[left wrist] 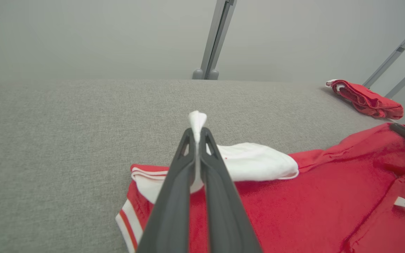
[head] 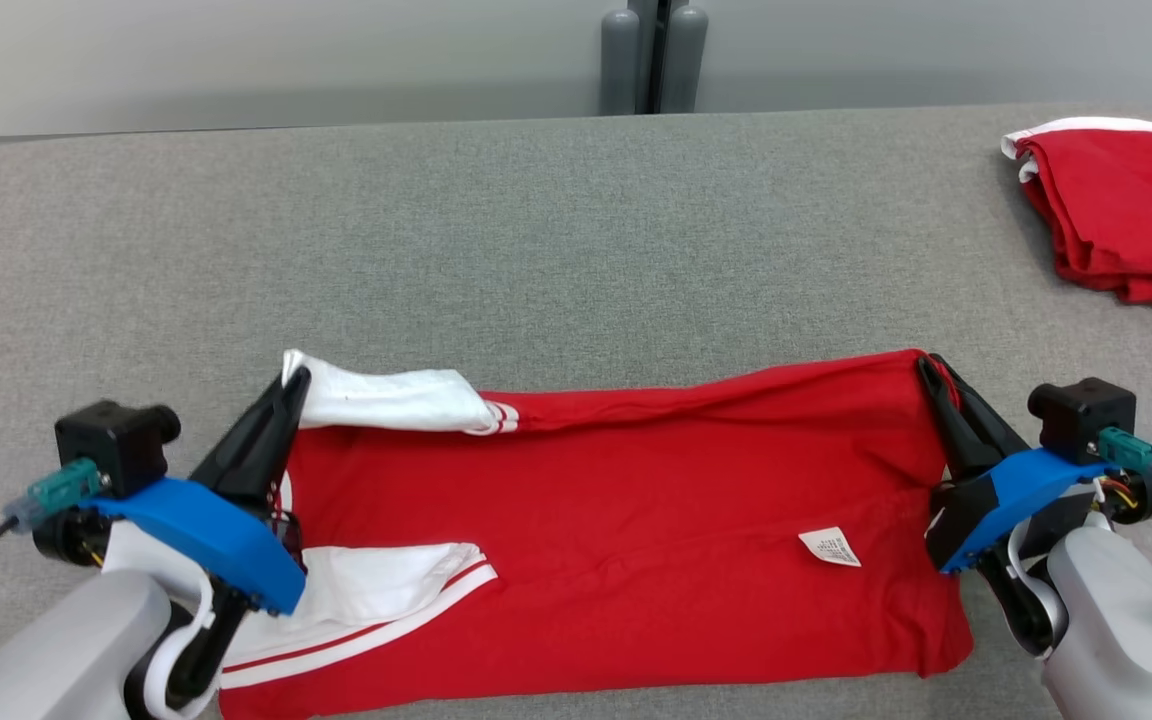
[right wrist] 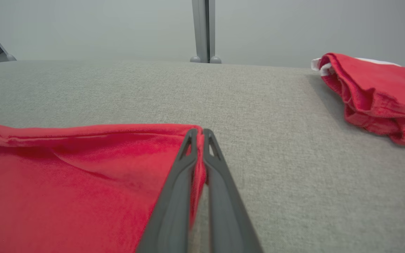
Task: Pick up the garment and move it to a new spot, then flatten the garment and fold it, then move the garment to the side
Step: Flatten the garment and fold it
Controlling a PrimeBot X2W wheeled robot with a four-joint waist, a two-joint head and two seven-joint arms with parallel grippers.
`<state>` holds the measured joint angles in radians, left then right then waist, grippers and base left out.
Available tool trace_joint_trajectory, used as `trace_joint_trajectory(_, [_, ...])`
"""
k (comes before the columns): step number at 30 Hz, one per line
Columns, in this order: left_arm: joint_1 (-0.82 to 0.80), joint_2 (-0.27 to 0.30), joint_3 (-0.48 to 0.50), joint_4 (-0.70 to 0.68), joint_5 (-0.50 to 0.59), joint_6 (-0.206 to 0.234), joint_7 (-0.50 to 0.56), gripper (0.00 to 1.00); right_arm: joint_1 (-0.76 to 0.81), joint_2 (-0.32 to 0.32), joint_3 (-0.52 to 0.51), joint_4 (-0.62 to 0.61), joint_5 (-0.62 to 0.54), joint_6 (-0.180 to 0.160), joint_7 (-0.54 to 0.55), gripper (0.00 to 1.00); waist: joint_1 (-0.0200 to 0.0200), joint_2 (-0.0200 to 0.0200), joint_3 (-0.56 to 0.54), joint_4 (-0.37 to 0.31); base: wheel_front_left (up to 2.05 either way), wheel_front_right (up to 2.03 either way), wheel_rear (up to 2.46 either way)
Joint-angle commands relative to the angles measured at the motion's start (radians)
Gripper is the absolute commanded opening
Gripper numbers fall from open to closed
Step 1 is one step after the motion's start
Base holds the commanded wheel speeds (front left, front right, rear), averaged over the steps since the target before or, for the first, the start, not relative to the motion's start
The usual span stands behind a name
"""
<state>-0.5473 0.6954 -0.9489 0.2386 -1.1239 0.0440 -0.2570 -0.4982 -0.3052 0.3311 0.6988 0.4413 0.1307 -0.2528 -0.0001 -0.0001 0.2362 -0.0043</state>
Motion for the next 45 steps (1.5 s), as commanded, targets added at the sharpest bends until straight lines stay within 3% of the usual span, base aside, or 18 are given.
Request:
trace_joint_trajectory(1, [0.027, 0.004, 0.009, -0.016, -0.001, 0.009, -0.005, 0.00, 0.022, -0.003, -0.008, -0.005, -0.009, 0.000, -0.008, 0.00, 0.0001, 0.0001, -0.003, 0.002, 0.00, 0.00, 0.00])
trace_joint_trajectory(18, [0.229, -0.036, 0.044, -0.019, 0.017, 0.052, -0.008, 0.00, 0.229, 0.023, -0.111, -0.170, -0.058, 0.000, -0.013, 0.00, 0.0001, 0.0001, -0.042, 0.014, 0.00, 0.00, 0.00])
trace_joint_trajectory(19, [0.237, -0.039, 0.051, -0.015, 0.022, 0.056, -0.008, 0.00, 0.240, 0.026, -0.117, -0.179, -0.063, 0.000, -0.013, 0.38, 0.0001, 0.0001, -0.045, 0.014, 0.00, 0.00, 0.00])
trace_joint_trajectory(20, [0.243, -0.046, 0.056, -0.013, 0.029, 0.059, -0.008, 0.31, 0.251, 0.029, -0.125, -0.188, -0.064, 0.000, -0.013, 0.97, 0.0001, 0.0001, -0.048, 0.016, 0.00, 0.00, 0.00])
trace_joint_trajectory(21, [0.249, -0.057, 0.064, -0.014, 0.034, 0.060, -0.009, 1.00, 0.259, 0.031, -0.132, -0.197, -0.065, 0.000, -0.013, 1.00, 0.0001, 0.0001, -0.051, 0.017, 0.00, 0.00, 0.00])
trace_joint_trajectory(28, [0.308, -0.108, 0.211, -0.030, 0.129, 0.088, -0.009, 1.00, 0.312, 0.040, -0.191, -0.287, -0.078, 0.000, -0.013, 1.00, 0.0001, 0.0001, -0.066, 0.019, 0.00, 0.00, 0.00])
trace_joint_trajectory(34, [0.404, -0.197, 0.446, -0.074, 0.312, 0.098, -0.009, 1.00, 0.345, 0.044, -0.236, -0.362, -0.092, 0.000, -0.013, 1.00, 0.0001, 0.0001, -0.080, 0.016, 0.00, 0.00, 0.00])
trace_joint_trajectory(38, [0.462, -0.274, 0.600, -0.106, 0.462, 0.085, -0.009, 1.00, 0.331, 0.054, -0.256, -0.334, -0.093, 0.000, -0.013, 1.00, 0.0001, 0.0001, -0.085, 0.020, 0.00, 0.00, 0.00])
trace_joint_trajectory(45, [0.529, -0.425, 0.830, -0.149, 0.677, 0.047, -0.009, 1.00, 0.276, 0.078, -0.253, -0.178, -0.089, 0.000, 0.024, 1.00, 0.0001, 0.0001, -0.086, 0.039, 0.00, 0.00, 0.00])
